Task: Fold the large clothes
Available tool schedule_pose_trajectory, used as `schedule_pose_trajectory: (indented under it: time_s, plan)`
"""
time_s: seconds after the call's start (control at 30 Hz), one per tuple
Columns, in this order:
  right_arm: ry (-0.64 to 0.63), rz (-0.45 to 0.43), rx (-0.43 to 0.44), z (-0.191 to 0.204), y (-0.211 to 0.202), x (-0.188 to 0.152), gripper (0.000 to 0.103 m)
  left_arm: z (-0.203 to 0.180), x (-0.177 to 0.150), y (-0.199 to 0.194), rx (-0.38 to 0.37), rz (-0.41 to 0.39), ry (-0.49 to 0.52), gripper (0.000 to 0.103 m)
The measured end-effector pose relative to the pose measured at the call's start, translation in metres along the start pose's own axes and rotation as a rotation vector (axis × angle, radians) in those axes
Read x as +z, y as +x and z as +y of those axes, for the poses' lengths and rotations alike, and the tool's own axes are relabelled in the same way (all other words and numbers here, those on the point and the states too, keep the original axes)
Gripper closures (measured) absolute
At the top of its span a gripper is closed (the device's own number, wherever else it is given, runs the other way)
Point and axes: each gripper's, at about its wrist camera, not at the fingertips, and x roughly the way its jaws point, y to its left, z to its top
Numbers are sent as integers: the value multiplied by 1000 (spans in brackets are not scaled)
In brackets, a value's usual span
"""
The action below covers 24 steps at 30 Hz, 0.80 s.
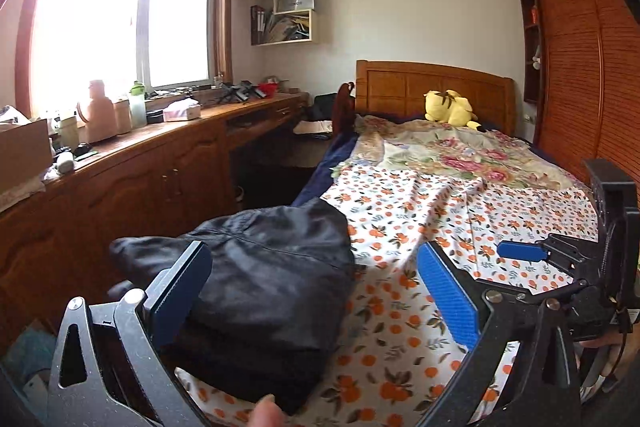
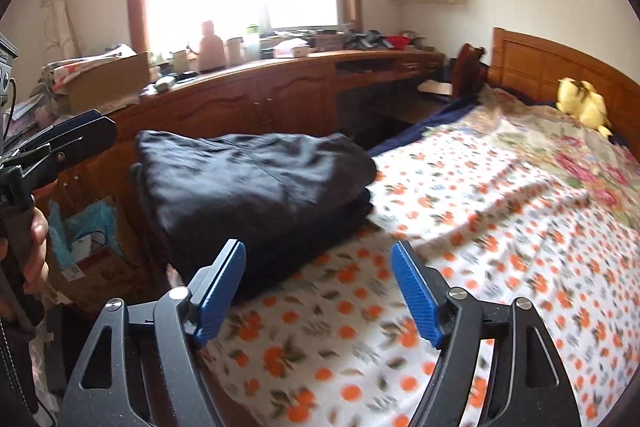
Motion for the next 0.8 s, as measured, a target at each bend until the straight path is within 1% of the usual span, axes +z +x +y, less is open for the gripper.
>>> schedule_pose_trajectory:
  time_s: [0.1, 0.33, 0.43, 0.57, 0.8]
  plan:
    - [14, -7, -41, -13, -16, -15, 22, -22, -8, 2, -20, 10, 3, 1]
    - [52, -28, -133, -33, -67, -53, 21, -83, -32, 3, -123, 59, 38, 1]
    - [70, -34, -167, -38, -89, -69, 21, -108, -41, -3, -151, 62, 57, 1]
    - [93, -57, -210, -42, -124, -86, 21, -145, -45, -10, -208, 78, 92, 1]
    - [172, -74, -321, -46, -179, -117, 21, -205, -55, -39, -312, 94, 126, 1]
